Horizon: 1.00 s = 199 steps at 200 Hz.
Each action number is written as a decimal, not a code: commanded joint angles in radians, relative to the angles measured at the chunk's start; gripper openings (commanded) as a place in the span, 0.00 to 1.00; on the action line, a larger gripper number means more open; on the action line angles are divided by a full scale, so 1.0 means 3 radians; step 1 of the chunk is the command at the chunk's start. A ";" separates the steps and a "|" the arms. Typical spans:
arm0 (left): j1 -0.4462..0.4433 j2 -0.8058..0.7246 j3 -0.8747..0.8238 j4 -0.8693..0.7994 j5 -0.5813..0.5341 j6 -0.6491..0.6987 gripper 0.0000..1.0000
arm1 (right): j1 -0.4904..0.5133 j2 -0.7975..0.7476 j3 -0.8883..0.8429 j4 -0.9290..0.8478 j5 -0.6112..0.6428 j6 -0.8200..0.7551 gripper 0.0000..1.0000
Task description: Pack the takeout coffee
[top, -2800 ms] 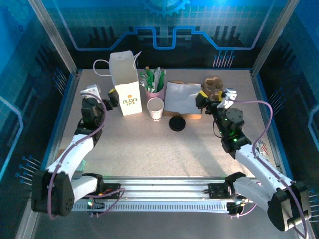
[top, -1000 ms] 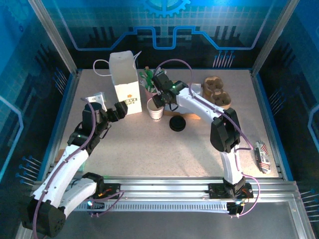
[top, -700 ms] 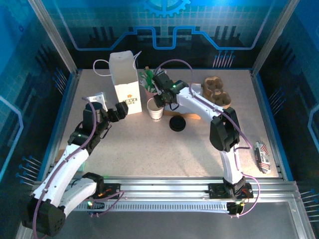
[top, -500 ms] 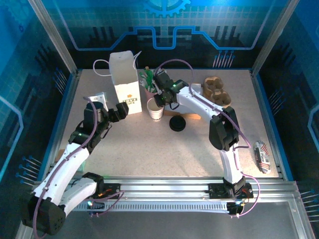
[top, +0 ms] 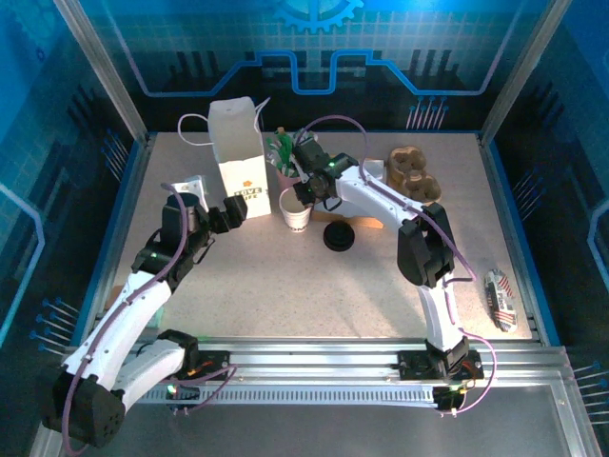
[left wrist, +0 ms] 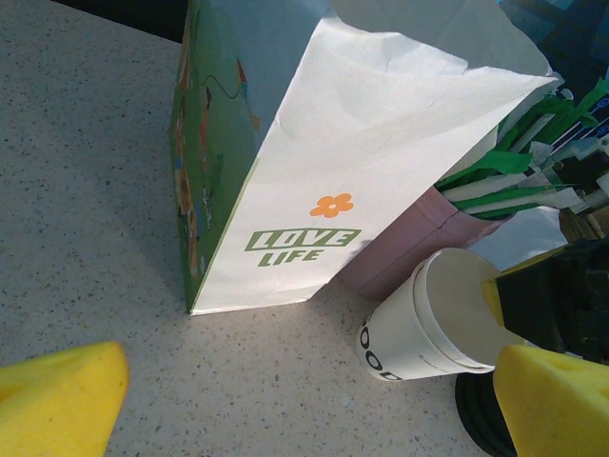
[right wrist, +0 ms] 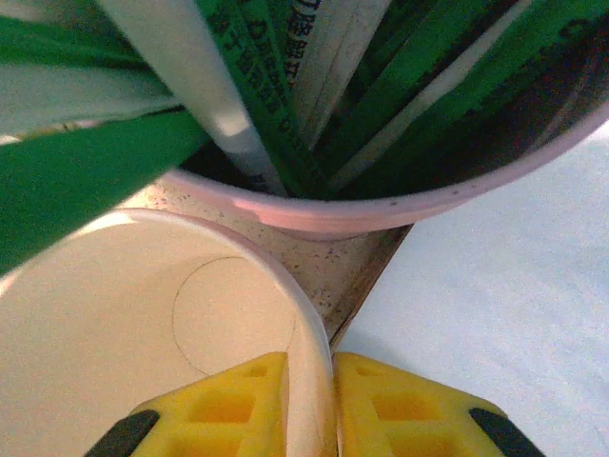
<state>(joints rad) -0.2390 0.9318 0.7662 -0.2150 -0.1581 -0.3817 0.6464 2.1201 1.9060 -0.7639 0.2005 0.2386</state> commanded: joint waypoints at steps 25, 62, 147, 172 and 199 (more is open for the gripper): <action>-0.0068 0.0059 0.0162 -0.0118 0.0076 0.0129 0.99 | -0.0028 -0.0010 0.0089 -0.0105 -0.0085 0.0038 0.15; -0.0186 0.0095 0.0212 -0.0212 0.0000 0.0208 0.99 | -0.0016 -0.0069 0.0096 -0.0146 -0.0090 0.0018 0.09; -0.0320 0.0222 0.0392 -0.0406 0.0009 -0.0133 0.93 | 0.0079 -0.0245 0.0133 -0.0184 -0.0218 -0.0098 0.00; -0.0345 0.0288 0.0436 -0.0485 0.0064 -0.0296 0.93 | 0.0129 -0.0348 0.0103 -0.0189 -0.0212 -0.0144 0.00; -0.0397 0.0342 0.0533 -0.0650 0.0073 -0.0361 0.93 | 0.0174 -0.0446 -0.0005 -0.0119 -0.0228 -0.0187 0.00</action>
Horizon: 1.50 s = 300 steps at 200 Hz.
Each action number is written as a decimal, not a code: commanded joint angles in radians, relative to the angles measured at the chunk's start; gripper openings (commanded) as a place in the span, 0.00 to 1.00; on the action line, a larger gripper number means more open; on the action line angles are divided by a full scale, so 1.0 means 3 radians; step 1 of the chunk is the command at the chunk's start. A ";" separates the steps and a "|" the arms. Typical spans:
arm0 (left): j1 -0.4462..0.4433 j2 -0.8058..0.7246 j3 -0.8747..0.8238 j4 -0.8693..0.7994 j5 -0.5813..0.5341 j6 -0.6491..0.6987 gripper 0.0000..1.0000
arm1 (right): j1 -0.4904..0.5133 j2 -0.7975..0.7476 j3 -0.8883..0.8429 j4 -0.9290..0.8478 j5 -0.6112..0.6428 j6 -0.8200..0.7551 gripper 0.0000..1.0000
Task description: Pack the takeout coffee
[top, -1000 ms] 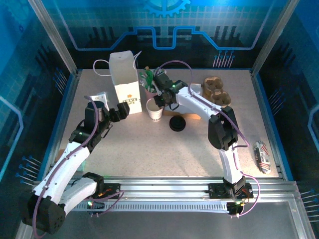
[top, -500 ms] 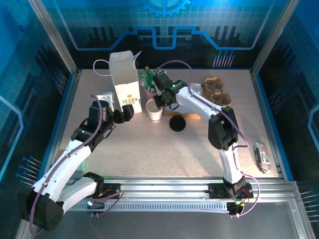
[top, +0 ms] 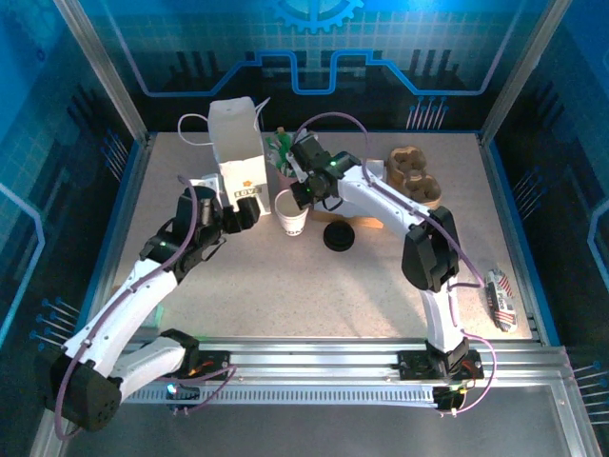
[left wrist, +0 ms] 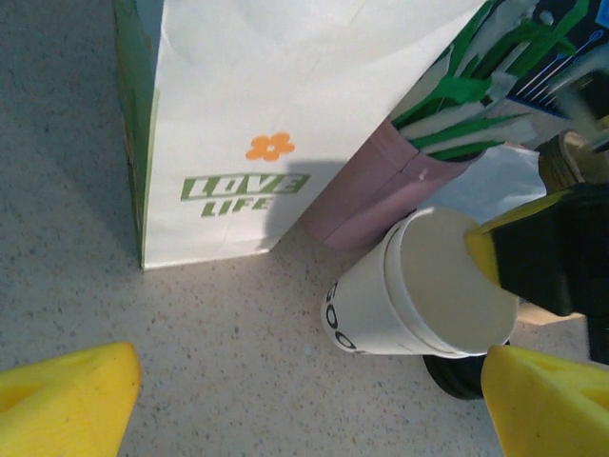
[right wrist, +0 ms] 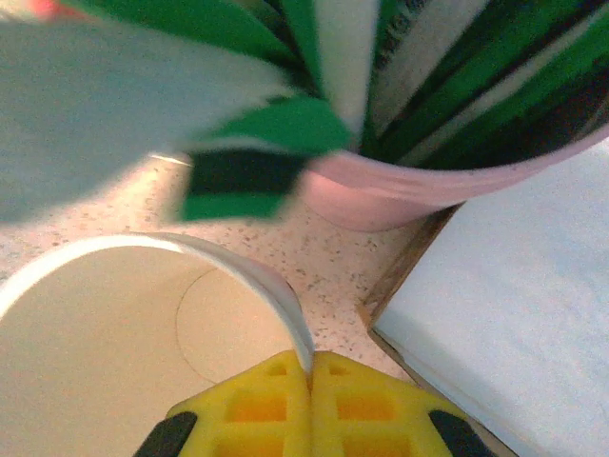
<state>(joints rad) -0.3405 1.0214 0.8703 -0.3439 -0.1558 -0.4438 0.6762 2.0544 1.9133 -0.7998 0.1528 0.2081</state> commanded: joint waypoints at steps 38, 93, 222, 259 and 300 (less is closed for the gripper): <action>-0.0092 0.0107 0.0319 -0.0498 0.0100 -0.0350 0.92 | 0.0132 -0.0332 -0.0143 0.0095 -0.0163 -0.0079 0.00; -0.0095 0.0067 0.0087 -0.0450 0.0203 -0.0604 0.86 | 0.0234 -0.0369 -0.0185 0.0053 -0.0122 -0.0155 0.00; -0.0113 -0.0080 -0.0310 -0.0203 0.0514 -0.1057 0.71 | 0.0287 -0.0376 -0.0272 0.0068 -0.0079 -0.0203 0.00; -0.0117 -0.0109 -0.0648 0.0046 0.0662 -0.1303 0.71 | 0.0287 -0.0356 -0.0280 0.0074 -0.0143 -0.0171 0.00; -0.0118 -0.0038 -0.0847 0.0428 0.0837 -0.1560 0.73 | 0.0287 -0.0334 -0.0288 0.0063 -0.0180 -0.0127 0.00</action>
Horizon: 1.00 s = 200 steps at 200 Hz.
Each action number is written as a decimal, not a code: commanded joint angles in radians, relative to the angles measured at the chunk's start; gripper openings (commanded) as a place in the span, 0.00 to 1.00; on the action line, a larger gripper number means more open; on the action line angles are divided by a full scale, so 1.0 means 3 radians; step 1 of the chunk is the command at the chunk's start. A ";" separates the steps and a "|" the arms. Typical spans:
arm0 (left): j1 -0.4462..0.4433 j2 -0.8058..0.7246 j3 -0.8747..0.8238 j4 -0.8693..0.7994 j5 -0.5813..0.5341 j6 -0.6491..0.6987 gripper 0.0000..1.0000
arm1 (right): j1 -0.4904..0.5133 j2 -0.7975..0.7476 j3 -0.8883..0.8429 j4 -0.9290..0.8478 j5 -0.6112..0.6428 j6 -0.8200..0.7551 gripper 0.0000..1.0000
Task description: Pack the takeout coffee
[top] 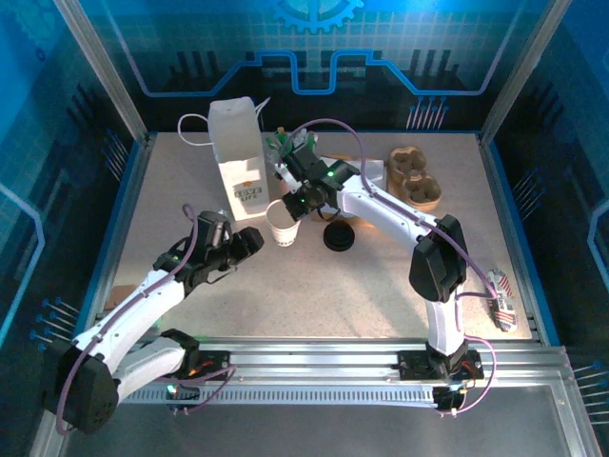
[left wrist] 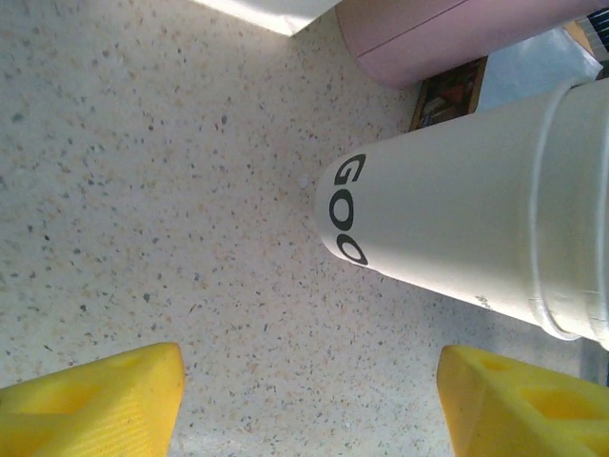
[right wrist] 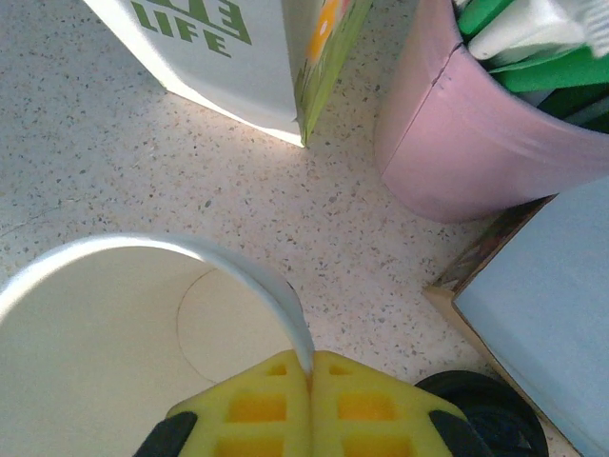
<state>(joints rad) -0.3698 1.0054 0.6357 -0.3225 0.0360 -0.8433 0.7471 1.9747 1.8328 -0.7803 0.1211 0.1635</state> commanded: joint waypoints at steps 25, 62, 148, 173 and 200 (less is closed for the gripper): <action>-0.0020 0.0058 -0.0128 0.0579 0.0280 -0.0308 0.73 | 0.0050 -0.0042 -0.0026 -0.0022 -0.0123 0.0058 0.00; -0.0020 0.0133 -0.0240 0.0790 0.0337 -0.0382 0.74 | 0.0047 -0.0115 -0.0168 0.0083 -0.0174 0.0079 0.00; -0.0020 0.0178 -0.0435 0.1016 0.0343 -0.0471 0.73 | 0.0045 -0.0163 -0.0264 0.0137 -0.0312 0.0139 0.00; -0.0020 0.0136 -0.0496 0.1099 0.0330 -0.0495 0.73 | 0.0046 -0.0150 -0.0260 0.0116 -0.0307 0.0148 0.00; -0.0020 0.0123 -0.0545 0.1172 0.0352 -0.0488 0.74 | 0.0042 -0.0150 -0.0269 0.0103 -0.0337 0.0165 0.00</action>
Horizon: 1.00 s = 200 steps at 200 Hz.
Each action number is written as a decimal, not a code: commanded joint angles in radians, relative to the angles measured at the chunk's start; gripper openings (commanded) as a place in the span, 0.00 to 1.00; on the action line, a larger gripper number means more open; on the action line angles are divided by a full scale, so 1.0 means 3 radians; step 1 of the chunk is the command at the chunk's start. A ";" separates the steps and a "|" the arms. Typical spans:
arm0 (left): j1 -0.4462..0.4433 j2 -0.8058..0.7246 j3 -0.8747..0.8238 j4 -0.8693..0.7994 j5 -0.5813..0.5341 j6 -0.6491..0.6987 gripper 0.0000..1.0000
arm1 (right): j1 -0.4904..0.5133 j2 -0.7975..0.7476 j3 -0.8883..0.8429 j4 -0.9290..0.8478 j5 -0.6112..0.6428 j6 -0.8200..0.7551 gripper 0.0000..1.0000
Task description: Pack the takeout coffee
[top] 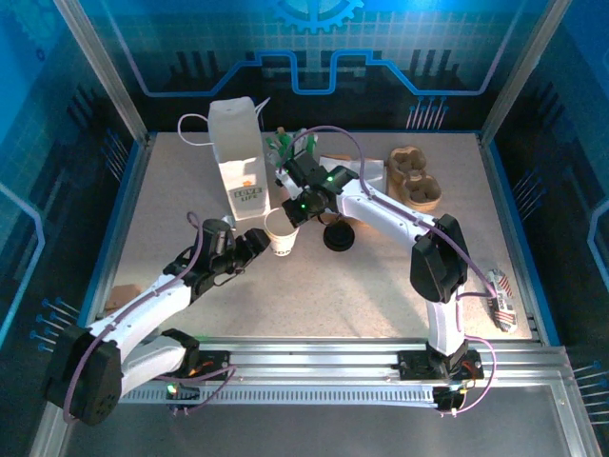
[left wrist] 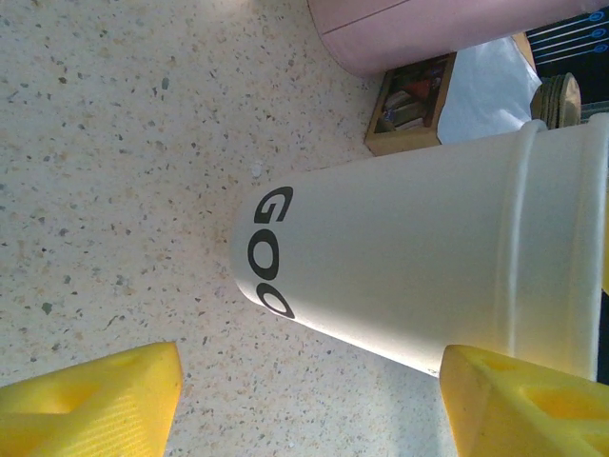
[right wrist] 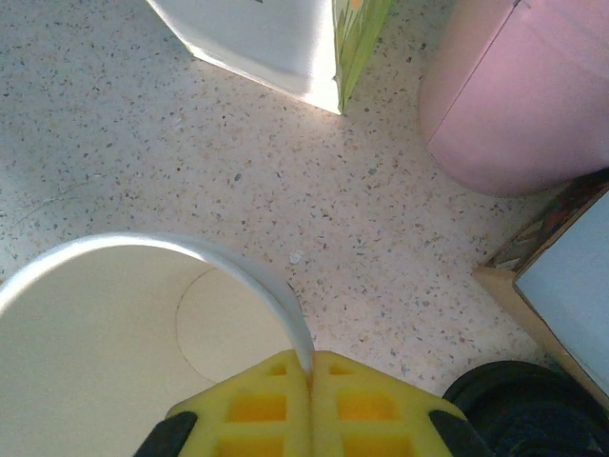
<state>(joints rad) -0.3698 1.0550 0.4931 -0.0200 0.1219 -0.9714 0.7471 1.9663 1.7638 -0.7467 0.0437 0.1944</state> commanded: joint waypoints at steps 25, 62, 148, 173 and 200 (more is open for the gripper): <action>-0.0018 -0.0201 -0.0205 0.0373 0.0074 -0.0118 0.75 | 0.0041 -0.0094 -0.0050 -0.0030 -0.0022 0.0068 0.00; -0.0019 -0.0452 -0.0434 0.0651 0.0119 -0.0137 0.73 | 0.0019 -0.0073 -0.0051 -0.0038 0.0008 0.0094 0.00; -0.0020 -0.0442 -0.0615 0.1038 0.0159 -0.0249 0.76 | 0.0030 -0.0116 -0.0083 -0.0006 -0.0143 0.0145 0.00; -0.0020 -0.0503 -0.0678 0.1159 0.0182 -0.0273 0.77 | 0.0030 -0.0122 -0.0111 0.0006 -0.0143 0.0155 0.00; -0.0019 -0.0499 -0.0708 0.1129 0.0185 -0.0273 0.75 | 0.0030 -0.0127 -0.0101 0.0017 -0.0158 0.0168 0.00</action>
<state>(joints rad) -0.3695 0.9150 0.3023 0.2825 0.1555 -1.0485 0.7471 1.9633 1.7348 -0.7471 0.0174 0.2283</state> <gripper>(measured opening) 0.762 0.064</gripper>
